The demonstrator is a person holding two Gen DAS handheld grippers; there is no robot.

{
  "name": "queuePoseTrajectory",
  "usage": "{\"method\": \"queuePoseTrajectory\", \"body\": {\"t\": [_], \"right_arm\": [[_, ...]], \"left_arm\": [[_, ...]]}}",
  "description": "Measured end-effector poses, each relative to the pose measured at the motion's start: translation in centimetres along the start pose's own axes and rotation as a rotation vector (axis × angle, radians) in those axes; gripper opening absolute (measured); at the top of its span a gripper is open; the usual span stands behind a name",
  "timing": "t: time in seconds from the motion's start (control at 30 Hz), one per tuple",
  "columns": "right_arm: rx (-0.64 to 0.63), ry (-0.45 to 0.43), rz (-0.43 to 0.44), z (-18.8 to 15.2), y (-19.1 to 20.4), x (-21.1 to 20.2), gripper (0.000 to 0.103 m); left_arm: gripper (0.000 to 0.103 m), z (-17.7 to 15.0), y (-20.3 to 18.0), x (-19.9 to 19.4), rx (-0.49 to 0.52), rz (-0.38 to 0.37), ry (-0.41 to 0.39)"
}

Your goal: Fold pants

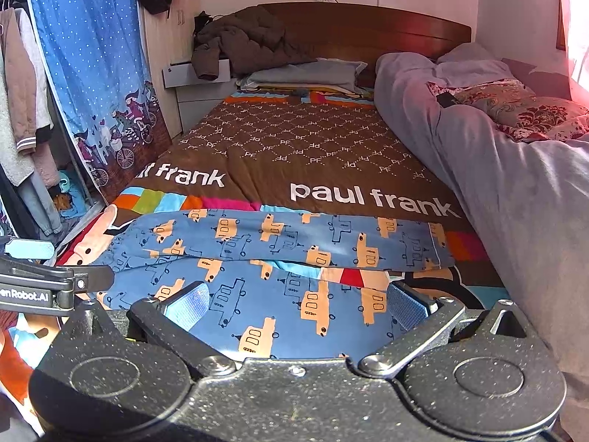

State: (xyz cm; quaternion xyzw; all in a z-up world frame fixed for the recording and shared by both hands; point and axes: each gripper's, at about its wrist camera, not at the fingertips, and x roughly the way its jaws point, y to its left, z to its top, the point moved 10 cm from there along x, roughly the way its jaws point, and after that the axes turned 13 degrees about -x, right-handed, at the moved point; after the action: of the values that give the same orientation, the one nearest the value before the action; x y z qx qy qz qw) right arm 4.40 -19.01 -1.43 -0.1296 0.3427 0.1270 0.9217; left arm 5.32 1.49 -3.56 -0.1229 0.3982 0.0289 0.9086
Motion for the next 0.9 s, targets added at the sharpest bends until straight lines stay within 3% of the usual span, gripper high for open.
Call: {"method": "queuePoseTrajectory", "body": {"t": [0.33, 0.6, 0.8, 0.9], "right_arm": [[-0.013, 0.027, 0.020, 0.5, 0.4, 2.8, 0.102], [-0.022, 0.018, 0.019, 0.4, 0.5, 2.4, 0.102], [-0.059, -0.014, 0.016, 1.3, -0.3, 2.4, 0.102], [-0.096, -0.029, 0.035, 2.4, -0.4, 3.8, 0.102]], "left_arm": [[0.103, 0.5, 1.5, 1.7, -0.019, 0.014, 0.016], [0.103, -0.1, 1.5, 2.0, 0.007, 0.033, 0.019], [0.103, 1.9, 3.1, 2.2, 0.010, 0.048, 0.004], [0.103, 3.0, 4.2, 3.8, 0.009, -0.026, 0.036]]}}
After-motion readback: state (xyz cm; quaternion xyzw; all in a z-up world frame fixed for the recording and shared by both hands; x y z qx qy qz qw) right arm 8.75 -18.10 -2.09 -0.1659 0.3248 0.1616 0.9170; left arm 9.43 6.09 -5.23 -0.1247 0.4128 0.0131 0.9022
